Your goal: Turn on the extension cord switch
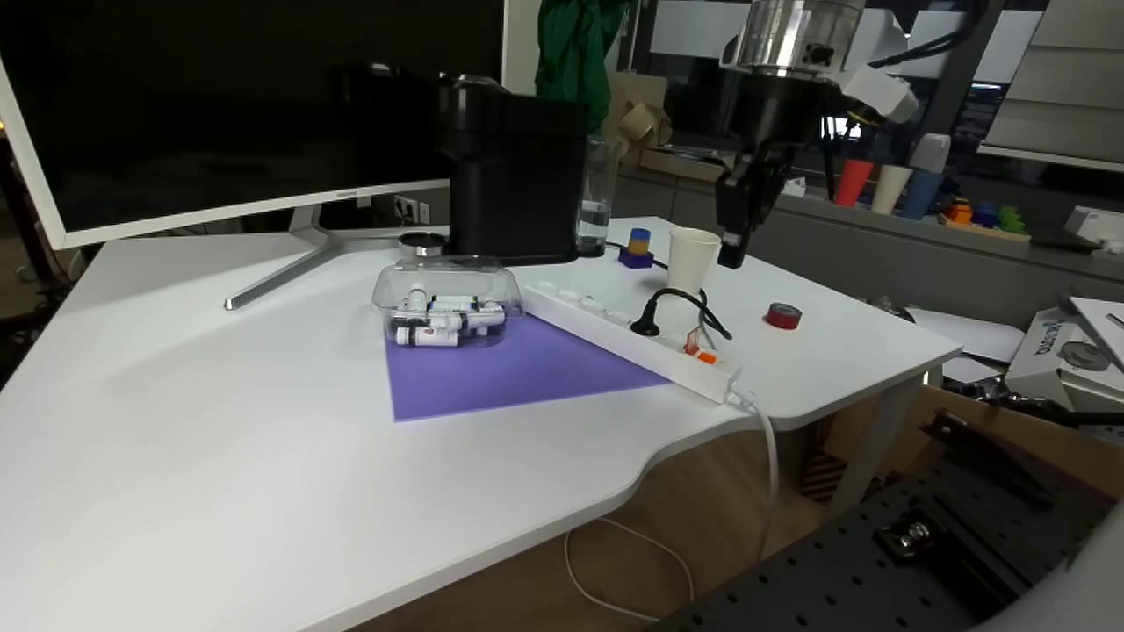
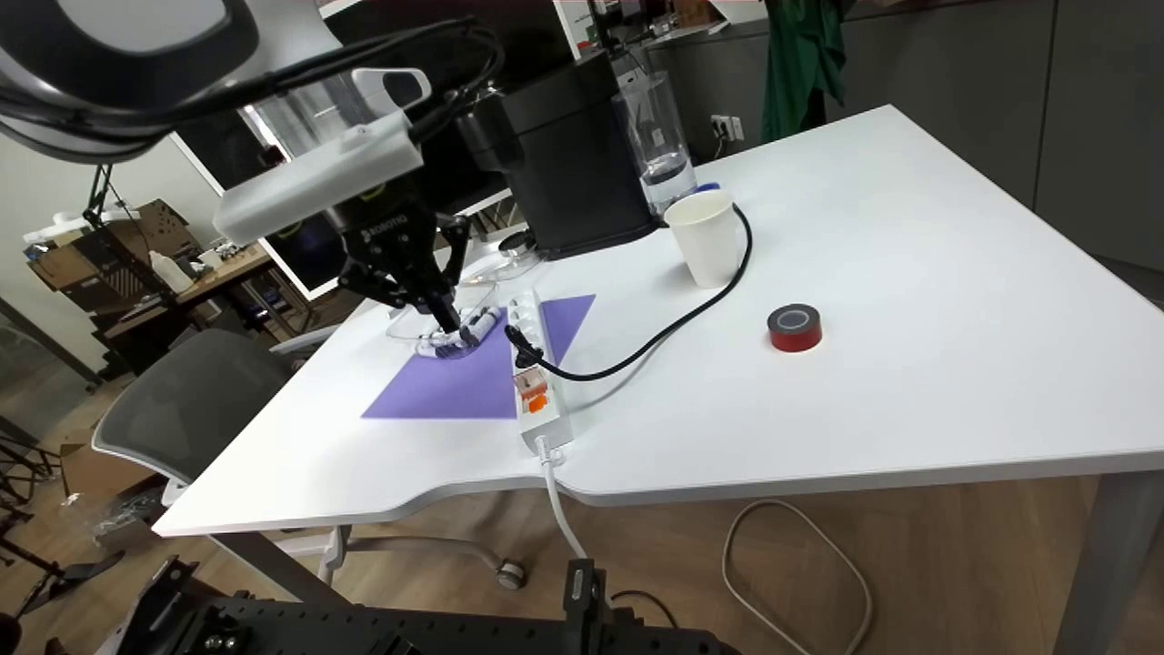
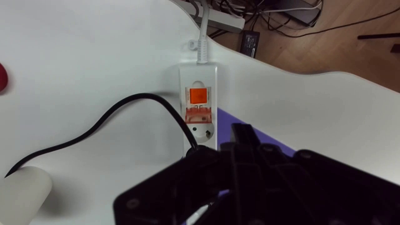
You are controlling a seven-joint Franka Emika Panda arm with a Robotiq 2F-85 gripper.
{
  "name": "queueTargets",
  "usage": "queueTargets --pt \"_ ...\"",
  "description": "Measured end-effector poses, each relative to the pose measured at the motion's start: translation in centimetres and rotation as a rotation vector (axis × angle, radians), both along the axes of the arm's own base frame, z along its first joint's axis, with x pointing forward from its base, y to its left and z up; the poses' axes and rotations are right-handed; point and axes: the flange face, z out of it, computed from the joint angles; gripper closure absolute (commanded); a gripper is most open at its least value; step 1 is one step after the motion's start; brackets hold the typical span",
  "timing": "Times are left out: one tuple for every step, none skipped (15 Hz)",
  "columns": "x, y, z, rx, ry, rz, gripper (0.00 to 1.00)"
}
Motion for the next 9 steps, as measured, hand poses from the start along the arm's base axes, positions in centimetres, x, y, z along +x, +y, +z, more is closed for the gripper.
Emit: queueTargets --pt "-0.18 -0.14 -0.31 0.002 0.008 0.002 0.99" --pt "-0.24 -0.21 -0.45 0.002 0.011 0.003 1.0" --pt "-0.24 -0.22 -0.47 0.002 0.012 0.005 1.0" --pt "-0.2 -0.14 -0.45 0.0 0.011 0.009 1.0" --pt "-0.09 -0.01 -0.44 -0.003 0.007 0.014 1.0" --pt "0.08 0.16 -0.49 -0.008 -0.001 0.021 1.0" --pt "0.25 0.27 -0.64 -0.013 -0.008 0.03 1.0" --pt "0.4 0.29 -0.92 -0.019 -0.015 0.039 1.0" --pt "0.52 0.26 -1.3 -0.024 -0.021 0.051 1.0"
